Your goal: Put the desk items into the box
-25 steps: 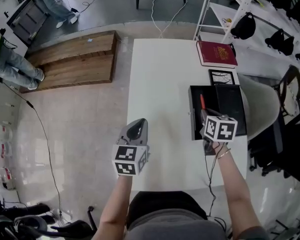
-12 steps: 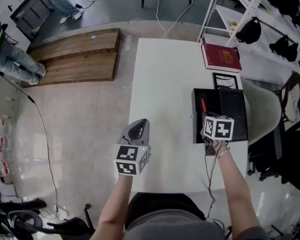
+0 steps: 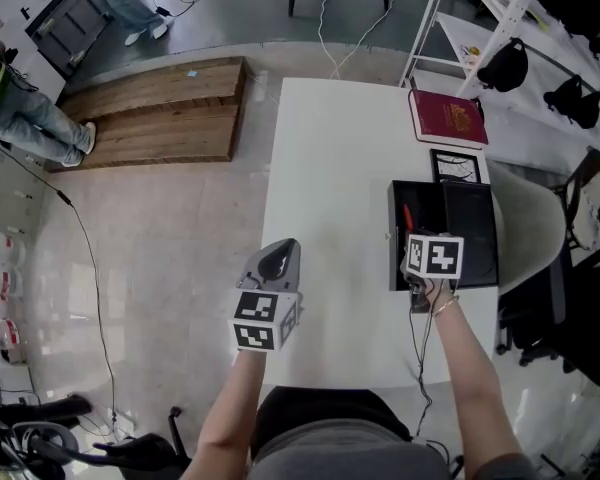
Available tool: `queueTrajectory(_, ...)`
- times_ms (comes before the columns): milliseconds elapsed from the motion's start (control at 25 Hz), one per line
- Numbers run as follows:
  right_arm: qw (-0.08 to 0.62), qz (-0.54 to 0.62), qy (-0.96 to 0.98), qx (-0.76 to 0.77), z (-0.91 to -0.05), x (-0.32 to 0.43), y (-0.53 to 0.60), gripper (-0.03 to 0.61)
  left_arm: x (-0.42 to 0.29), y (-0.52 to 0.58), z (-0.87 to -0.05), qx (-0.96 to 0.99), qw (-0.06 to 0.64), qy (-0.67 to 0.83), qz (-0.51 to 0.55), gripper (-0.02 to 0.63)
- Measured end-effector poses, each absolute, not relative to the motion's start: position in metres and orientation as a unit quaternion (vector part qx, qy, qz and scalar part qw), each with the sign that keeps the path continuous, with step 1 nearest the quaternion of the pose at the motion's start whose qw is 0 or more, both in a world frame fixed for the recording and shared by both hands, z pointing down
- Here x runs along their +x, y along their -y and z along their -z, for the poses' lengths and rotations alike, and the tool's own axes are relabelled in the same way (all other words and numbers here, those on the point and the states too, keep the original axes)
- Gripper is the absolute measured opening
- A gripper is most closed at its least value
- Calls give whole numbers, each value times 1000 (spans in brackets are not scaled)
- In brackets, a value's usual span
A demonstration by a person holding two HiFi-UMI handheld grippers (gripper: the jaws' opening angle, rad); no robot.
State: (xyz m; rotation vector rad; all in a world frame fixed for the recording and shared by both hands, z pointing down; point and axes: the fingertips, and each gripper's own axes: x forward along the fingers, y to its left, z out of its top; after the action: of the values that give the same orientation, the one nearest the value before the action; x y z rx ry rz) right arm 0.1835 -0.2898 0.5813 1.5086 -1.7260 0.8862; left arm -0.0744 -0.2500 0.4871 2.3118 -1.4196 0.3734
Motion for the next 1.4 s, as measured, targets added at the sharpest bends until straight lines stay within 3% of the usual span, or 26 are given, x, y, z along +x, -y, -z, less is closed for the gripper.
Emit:
queueTrajectory(880,356,-353,661,559,-590,177,287,81,-78,250,-490,827,205,507,-135,8)
queueTrajectory(1400,308,-319,675,589,-558,179,292,64,-74,249,-483,831,196,504,-133,8)
